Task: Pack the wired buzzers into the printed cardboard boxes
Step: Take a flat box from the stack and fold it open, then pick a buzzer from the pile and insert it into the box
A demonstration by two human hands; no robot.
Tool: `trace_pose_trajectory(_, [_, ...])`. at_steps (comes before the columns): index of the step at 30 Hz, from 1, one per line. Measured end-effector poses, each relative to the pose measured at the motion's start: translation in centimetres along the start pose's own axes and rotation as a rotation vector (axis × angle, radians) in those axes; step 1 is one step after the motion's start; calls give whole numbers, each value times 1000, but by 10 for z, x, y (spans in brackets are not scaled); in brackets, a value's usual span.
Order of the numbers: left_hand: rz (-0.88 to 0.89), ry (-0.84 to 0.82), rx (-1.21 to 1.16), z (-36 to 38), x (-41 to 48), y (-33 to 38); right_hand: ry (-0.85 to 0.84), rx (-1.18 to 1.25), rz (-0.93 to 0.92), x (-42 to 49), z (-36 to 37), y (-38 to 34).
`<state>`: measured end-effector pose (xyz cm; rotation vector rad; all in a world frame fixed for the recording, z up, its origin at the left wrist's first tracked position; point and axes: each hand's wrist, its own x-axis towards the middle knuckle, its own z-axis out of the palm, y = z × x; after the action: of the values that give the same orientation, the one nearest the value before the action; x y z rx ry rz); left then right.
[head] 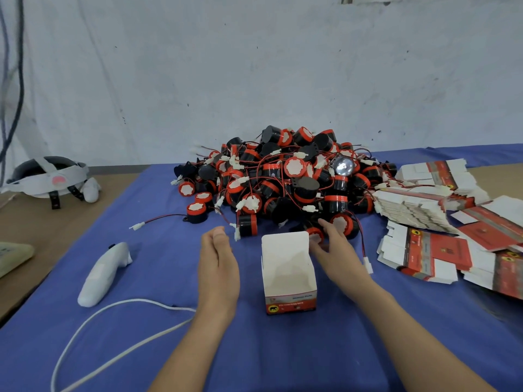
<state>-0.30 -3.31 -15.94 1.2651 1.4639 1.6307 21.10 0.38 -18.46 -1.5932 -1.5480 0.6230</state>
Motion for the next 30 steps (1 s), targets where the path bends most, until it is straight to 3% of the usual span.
trace_pose_trajectory(7, [-42,62,-45,-22,0,1,17,-184,19,20,13,0])
trace_pose_trajectory(11, [-42,78,-26,-31,3,1,4,-175,122,21,15,0])
trace_pose_trajectory(19, [-47,94,-65,-36,10,6,280,250,46,3,-9,-27])
trace_pose_trajectory(24, [4,0,-119,-17,9,20,238,565,-67,-19,-27,-65])
trace_pose_trajectory(30, [230,-119,-149,5,-7,33,229,698,-123,-44,-27,-86])
